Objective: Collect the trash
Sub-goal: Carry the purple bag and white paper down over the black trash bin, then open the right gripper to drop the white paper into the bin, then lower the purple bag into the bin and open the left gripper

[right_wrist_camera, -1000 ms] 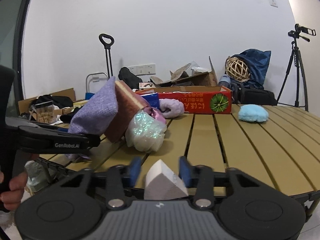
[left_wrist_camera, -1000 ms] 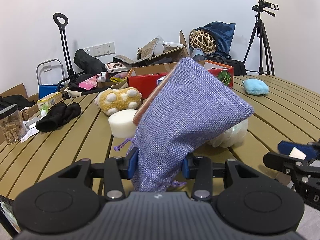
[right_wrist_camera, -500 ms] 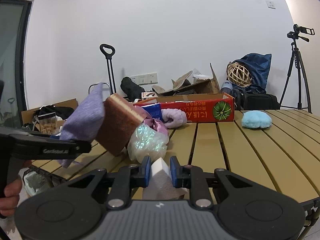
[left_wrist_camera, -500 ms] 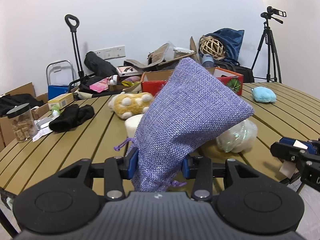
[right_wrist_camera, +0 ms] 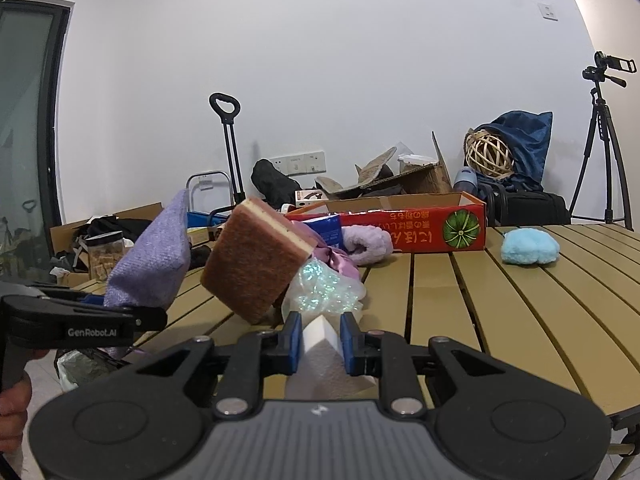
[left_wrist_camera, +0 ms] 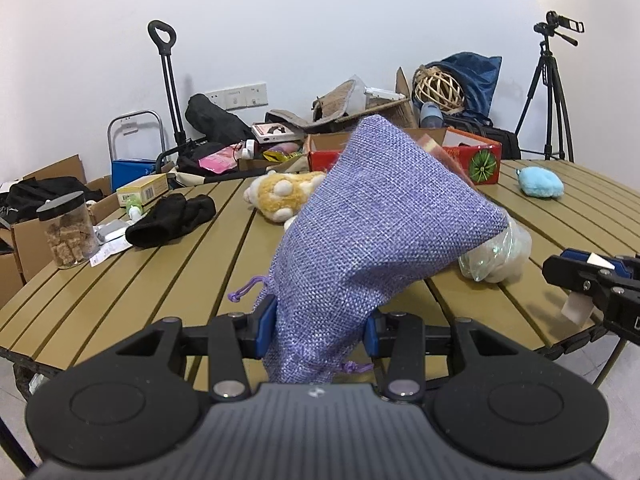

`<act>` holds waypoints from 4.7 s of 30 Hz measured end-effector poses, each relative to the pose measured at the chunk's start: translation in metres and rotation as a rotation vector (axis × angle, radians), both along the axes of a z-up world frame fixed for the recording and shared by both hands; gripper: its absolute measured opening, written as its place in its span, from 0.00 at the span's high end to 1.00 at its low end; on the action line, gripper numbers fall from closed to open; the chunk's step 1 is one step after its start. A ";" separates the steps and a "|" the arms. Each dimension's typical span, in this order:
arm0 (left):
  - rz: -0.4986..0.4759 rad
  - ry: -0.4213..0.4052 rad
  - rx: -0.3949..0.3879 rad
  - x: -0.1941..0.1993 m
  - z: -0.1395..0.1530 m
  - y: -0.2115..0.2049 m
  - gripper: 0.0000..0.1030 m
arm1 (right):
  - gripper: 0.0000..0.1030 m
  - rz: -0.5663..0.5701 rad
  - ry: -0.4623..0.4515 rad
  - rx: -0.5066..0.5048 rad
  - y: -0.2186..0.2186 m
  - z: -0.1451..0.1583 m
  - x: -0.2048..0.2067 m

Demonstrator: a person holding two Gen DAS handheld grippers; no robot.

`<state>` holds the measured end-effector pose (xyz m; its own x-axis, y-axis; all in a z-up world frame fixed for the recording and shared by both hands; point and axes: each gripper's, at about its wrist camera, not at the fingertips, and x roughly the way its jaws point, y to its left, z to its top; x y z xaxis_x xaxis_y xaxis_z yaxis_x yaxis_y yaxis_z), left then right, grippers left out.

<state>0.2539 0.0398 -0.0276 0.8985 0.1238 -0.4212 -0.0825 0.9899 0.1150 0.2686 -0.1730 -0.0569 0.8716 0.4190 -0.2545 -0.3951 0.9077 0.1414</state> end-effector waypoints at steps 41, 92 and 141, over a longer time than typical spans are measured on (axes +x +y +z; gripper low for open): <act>-0.065 0.341 -0.059 -0.147 -0.071 -0.019 0.58 | 0.81 0.035 0.409 -0.123 -0.012 -0.056 -0.127; 0.113 0.516 -0.143 -0.070 -0.128 0.036 0.59 | 0.80 0.087 0.516 -0.239 0.059 -0.141 -0.010; -0.008 0.524 -0.092 -0.046 -0.132 -0.021 0.59 | 0.00 -0.159 0.569 -0.284 -0.021 -0.112 -0.010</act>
<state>0.2082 0.0187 -0.1592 0.5653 0.0592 -0.8228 -0.0299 0.9982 0.0513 0.2583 -0.1942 -0.1693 0.6136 0.1447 -0.7762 -0.1875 0.9816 0.0348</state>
